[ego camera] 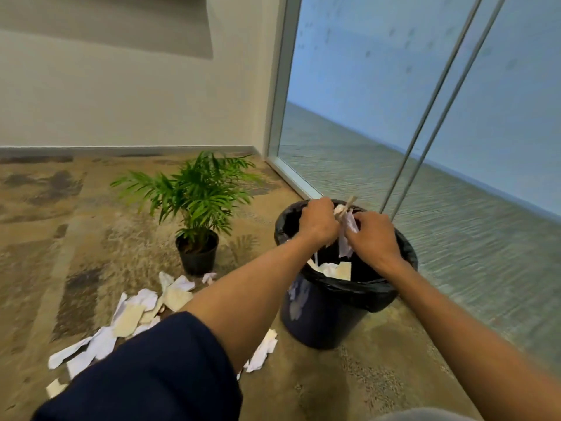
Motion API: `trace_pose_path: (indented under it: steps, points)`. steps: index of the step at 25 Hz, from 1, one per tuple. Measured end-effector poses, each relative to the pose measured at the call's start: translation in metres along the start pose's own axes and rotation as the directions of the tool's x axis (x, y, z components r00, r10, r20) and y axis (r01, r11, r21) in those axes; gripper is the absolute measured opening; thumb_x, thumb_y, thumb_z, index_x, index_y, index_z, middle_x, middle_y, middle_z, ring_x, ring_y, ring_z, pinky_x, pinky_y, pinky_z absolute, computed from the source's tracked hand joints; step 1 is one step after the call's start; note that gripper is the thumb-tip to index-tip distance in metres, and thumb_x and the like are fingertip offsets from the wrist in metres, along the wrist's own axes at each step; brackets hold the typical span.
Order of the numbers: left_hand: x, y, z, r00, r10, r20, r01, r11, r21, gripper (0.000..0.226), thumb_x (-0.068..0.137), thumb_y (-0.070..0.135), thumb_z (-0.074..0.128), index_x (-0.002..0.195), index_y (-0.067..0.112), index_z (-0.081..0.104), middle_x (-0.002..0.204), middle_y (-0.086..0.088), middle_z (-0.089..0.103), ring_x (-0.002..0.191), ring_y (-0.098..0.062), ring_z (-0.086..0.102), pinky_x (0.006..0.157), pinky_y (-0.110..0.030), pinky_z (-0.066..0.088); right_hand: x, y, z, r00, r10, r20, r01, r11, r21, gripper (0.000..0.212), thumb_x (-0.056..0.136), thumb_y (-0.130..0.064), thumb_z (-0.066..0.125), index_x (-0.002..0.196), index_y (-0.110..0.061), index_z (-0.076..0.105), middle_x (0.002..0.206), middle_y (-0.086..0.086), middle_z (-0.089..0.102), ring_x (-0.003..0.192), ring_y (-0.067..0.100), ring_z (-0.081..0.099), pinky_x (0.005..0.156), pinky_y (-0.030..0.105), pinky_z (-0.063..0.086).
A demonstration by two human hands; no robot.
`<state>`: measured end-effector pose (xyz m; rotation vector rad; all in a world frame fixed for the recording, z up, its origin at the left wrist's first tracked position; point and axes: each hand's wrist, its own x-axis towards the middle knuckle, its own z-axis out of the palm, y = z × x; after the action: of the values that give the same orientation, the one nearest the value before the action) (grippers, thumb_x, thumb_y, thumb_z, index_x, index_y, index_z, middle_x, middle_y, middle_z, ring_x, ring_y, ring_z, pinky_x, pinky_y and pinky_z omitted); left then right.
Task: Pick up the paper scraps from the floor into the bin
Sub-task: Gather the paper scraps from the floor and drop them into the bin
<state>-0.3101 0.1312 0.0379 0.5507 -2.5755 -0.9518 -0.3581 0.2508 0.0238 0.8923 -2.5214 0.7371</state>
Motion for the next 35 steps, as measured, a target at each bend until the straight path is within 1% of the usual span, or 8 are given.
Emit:
trace_pose_path:
  steps: [4, 7, 12, 17, 23, 27, 30, 35]
  points:
    - [0.008, -0.003, 0.036, 0.981, -0.03, 0.189, 0.0, 0.988, 0.155, 0.002, 0.083, 0.003, 0.058, 0.084, 0.004, 0.058, 0.102, -0.021, 0.063, 0.095, -0.037, 0.061, 0.067, -0.041, 0.048, -0.003, 0.023, 0.022, 0.965, 0.153, 0.211, -0.099, 0.964, -0.248, 0.026, 0.09, -0.032, 0.057, 0.078, -0.009, 0.058, 0.073, 0.009, 0.055, 0.076, 0.034, 0.061, 0.057, 0.032, 0.041]
    - [0.01, -0.013, 0.056, 0.947, -0.117, 0.299, 0.057, 0.978, 0.201, 0.021, 0.085, 0.013, 0.062, 0.103, 0.003, 0.058, 0.11, -0.018, 0.06, 0.101, -0.034, 0.059, 0.073, -0.038, 0.048, -0.008, 0.034, 0.035, 0.911, 0.231, 0.341, -0.11, 0.935, -0.337, 0.021, 0.089, -0.031, 0.061, 0.085, -0.011, 0.053, 0.086, 0.01, 0.06, 0.076, 0.029, 0.057, 0.059, 0.032, 0.041]
    - [0.01, -0.016, 0.061, 0.871, -0.17, 0.46, 0.009, 0.944, 0.33, 0.042, 0.075, 0.028, 0.08, 0.102, 0.009, 0.053, 0.099, -0.011, 0.058, 0.098, -0.03, 0.06, 0.074, -0.038, 0.05, -0.012, 0.038, 0.036, 0.85, 0.268, 0.454, -0.082, 0.918, -0.389, 0.029, 0.083, -0.04, 0.065, 0.097, -0.015, 0.067, 0.087, 0.006, 0.064, 0.083, 0.027, 0.063, 0.063, 0.032, 0.048]
    - [0.002, -0.013, 0.012, 0.961, 0.094, 0.261, -0.133, 0.982, 0.137, 0.021, 0.082, 0.014, 0.058, 0.065, 0.014, 0.044, 0.067, -0.006, 0.05, 0.07, -0.028, 0.055, 0.062, -0.04, 0.048, -0.008, -0.004, 0.009, 0.993, -0.026, 0.115, 0.059, 0.955, -0.291, 0.025, 0.083, -0.02, 0.053, 0.103, -0.02, 0.069, 0.094, 0.004, 0.071, 0.085, 0.029, 0.066, 0.064, 0.032, 0.045]
    - [-0.046, -0.099, -0.05, 0.963, 0.258, -0.074, -0.261, 0.965, -0.037, 0.022, 0.08, 0.027, 0.052, 0.081, 0.015, 0.07, 0.074, 0.0, 0.069, 0.07, -0.016, 0.063, 0.065, -0.04, 0.052, -0.032, -0.084, 0.028, 0.915, -0.394, -0.086, 0.389, 0.919, -0.072, 0.021, 0.088, -0.026, 0.056, 0.101, -0.02, 0.071, 0.094, -0.003, 0.07, 0.08, 0.019, 0.066, 0.061, 0.034, 0.054]
    - [-0.111, -0.187, -0.068, 0.984, 0.106, -0.145, -0.111, 0.993, -0.03, 0.021, 0.088, 0.027, 0.06, 0.099, 0.015, 0.072, 0.089, 0.001, 0.071, 0.078, -0.012, 0.062, 0.073, -0.037, 0.054, -0.066, -0.126, 0.089, 0.8, -0.6, -0.004, 0.599, 0.799, 0.063, 0.018, 0.086, -0.023, 0.063, 0.098, -0.016, 0.073, 0.09, 0.0, 0.072, 0.076, 0.017, 0.067, 0.057, 0.03, 0.054]
    - [-0.171, -0.254, -0.074, 0.99, -0.099, -0.103, 0.103, 0.994, 0.032, 0.021, 0.089, 0.027, 0.062, 0.103, 0.016, 0.072, 0.095, 0.0, 0.07, 0.079, -0.012, 0.061, 0.072, -0.036, 0.053, -0.095, -0.141, 0.141, 0.76, -0.614, 0.213, 0.587, 0.789, 0.18, 0.023, 0.089, -0.027, 0.057, 0.102, -0.015, 0.072, 0.095, 0.0, 0.071, 0.077, 0.019, 0.067, 0.058, 0.032, 0.054]
    - [-0.285, -0.331, -0.074, 0.859, -0.509, 0.054, 0.475, 0.831, 0.289, 0.038, 0.083, 0.046, 0.062, 0.112, 0.021, 0.065, 0.109, 0.001, 0.066, 0.095, -0.018, 0.062, 0.076, -0.033, 0.052, -0.165, -0.152, 0.205, 0.53, -0.639, 0.557, 0.587, 0.751, 0.302, 0.036, 0.092, -0.035, 0.054, 0.122, -0.02, 0.064, 0.111, 0.001, 0.066, 0.095, 0.024, 0.065, 0.066, 0.037, 0.054]
